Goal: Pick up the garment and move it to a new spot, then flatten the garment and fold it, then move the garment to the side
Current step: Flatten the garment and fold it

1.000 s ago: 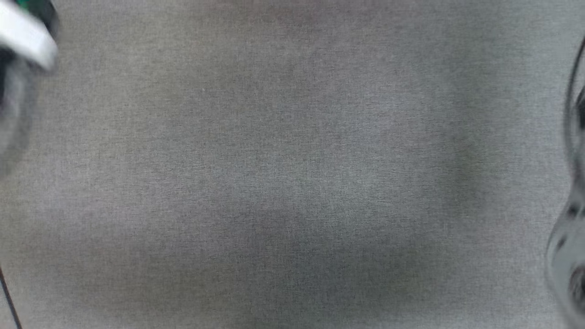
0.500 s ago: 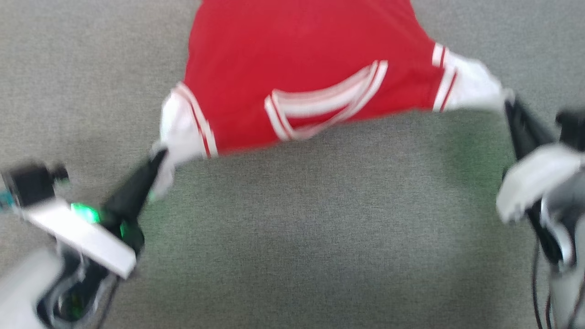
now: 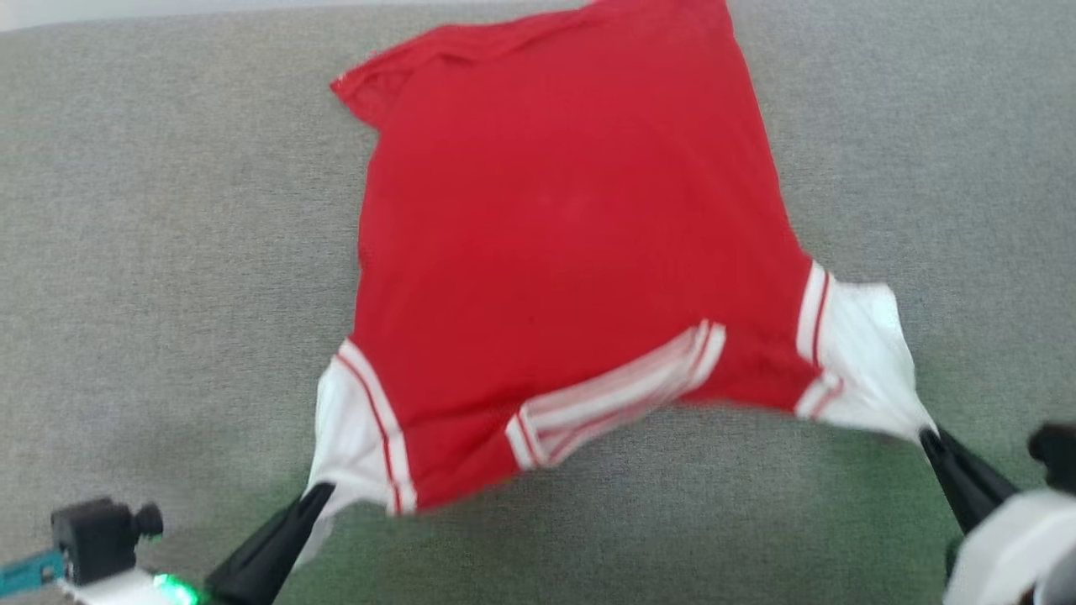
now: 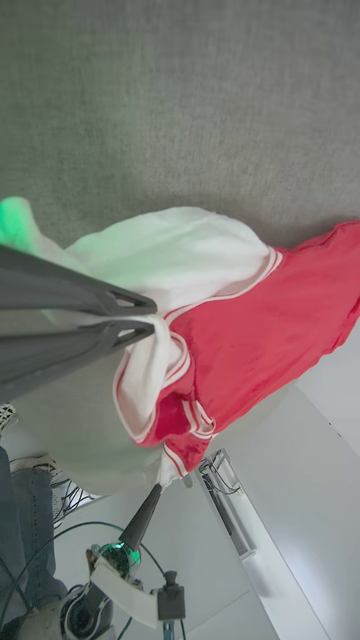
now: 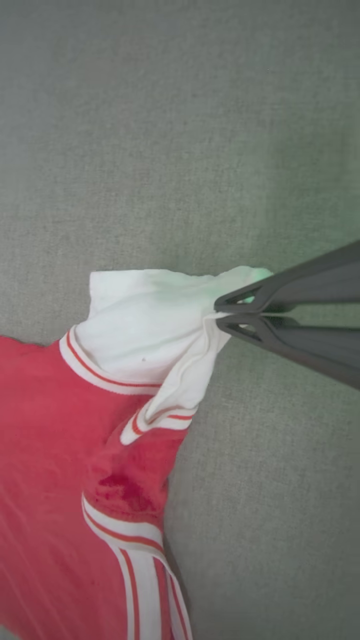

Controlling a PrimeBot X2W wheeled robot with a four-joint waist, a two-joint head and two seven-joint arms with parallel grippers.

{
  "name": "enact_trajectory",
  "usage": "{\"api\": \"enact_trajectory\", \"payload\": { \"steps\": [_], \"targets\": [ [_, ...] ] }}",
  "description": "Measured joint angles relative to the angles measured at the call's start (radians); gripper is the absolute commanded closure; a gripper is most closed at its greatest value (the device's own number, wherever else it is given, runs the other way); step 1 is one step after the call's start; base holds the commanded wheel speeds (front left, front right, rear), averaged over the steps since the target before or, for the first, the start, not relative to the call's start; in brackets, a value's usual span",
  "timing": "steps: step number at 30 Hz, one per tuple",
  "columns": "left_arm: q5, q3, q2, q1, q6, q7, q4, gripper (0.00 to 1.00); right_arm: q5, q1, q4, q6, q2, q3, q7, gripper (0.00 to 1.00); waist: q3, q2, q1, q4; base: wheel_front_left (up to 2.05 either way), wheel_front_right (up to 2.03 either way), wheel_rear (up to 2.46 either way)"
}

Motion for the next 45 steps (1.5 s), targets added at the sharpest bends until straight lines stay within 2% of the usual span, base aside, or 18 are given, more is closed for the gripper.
{"api": "enact_trajectory", "payload": {
  "steps": [6, 17, 18, 19, 20, 26, 28, 31, 34, 39, 45],
  "targets": [
    [0.016, 0.001, 0.020, 0.074, 0.000, 0.000, -0.012, 1.00, 0.015, 0.120, -0.045, 0.000, 0.009, -0.035, 0.011, 1.00, -0.001, 0.0000, 0.0000, 0.010, 0.00, 0.00, 0.00],
    [0.030, -0.062, -0.009, 0.010, 0.000, 0.000, 0.027, 1.00, -0.004, 0.094, 0.004, 0.000, -0.004, 0.026, 0.031, 1.00, 0.004, 0.0000, 0.0000, 0.000, 0.00, 0.00, 0.00],
    [0.030, -0.066, -0.011, 0.005, 0.000, 0.000, 0.029, 1.00, -0.003, 0.092, 0.013, 0.000, -0.002, 0.022, 0.029, 0.65, 0.004, 0.0000, 0.0000, 0.001, 0.00, 0.00, 0.00],
    [0.032, -0.072, -0.012, 0.003, 0.000, 0.000, 0.030, 1.00, 0.002, 0.093, 0.021, 0.000, 0.004, 0.015, 0.038, 0.03, 0.004, 0.0000, 0.0000, 0.002, 0.00, 0.00, 0.00],
    [0.033, -0.076, -0.014, 0.000, 0.000, 0.000, 0.030, 1.00, 0.006, 0.094, 0.019, 0.000, 0.007, 0.012, 0.049, 0.00, 0.004, 0.0000, 0.0000, 0.004, 0.00, 0.00, 0.00],
    [0.064, -0.078, -0.030, -0.011, 0.000, 0.000, 0.012, 1.00, 0.037, 0.078, -0.150, 0.000, -0.010, -0.090, 0.124, 0.00, 0.006, 0.0000, 0.0000, 0.029, 0.00, 0.00, 0.00],
    [0.073, -0.083, -0.036, -0.018, 0.000, 0.000, -0.001, 1.00, 0.045, 0.033, -0.210, 0.000, -0.024, -0.146, 0.177, 0.00, 0.008, 0.0000, -0.0001, 0.044, 0.00, 0.00, 0.00],
    [0.089, -0.092, -0.038, -0.040, 0.000, 0.000, -0.016, 1.00, 0.039, -0.095, -0.233, 0.000, -0.058, -0.203, 0.274, 0.00, 0.021, 0.0000, 0.0000, 0.066, 0.00, 0.00, 0.00],
    [0.107, -0.116, -0.038, -0.081, 0.000, 0.000, -0.027, 1.00, 0.015, -0.296, -0.165, -0.001, -0.075, -0.220, 0.351, 0.00, 0.049, 0.0000, 0.0000, 0.087, 0.00, 0.00, 0.00],
    [0.137, -0.179, -0.040, -0.172, 0.000, 0.000, -0.045, 1.00, -0.108, -0.636, 0.066, -0.001, -0.095, -0.148, 0.436, 0.00, 0.111, 0.0000, 0.0000, 0.135, 0.00, 0.00, 0.00],
    [0.149, -0.248, -0.049, -0.282, 0.000, 0.000, -0.071, 1.00, -0.257, -0.978, 0.337, -0.001, -0.044, -0.099, 0.484, 0.00, 0.208, -0.0001, 0.0000, 0.196, 0.00, 0.00, 0.00]
  ]
}}
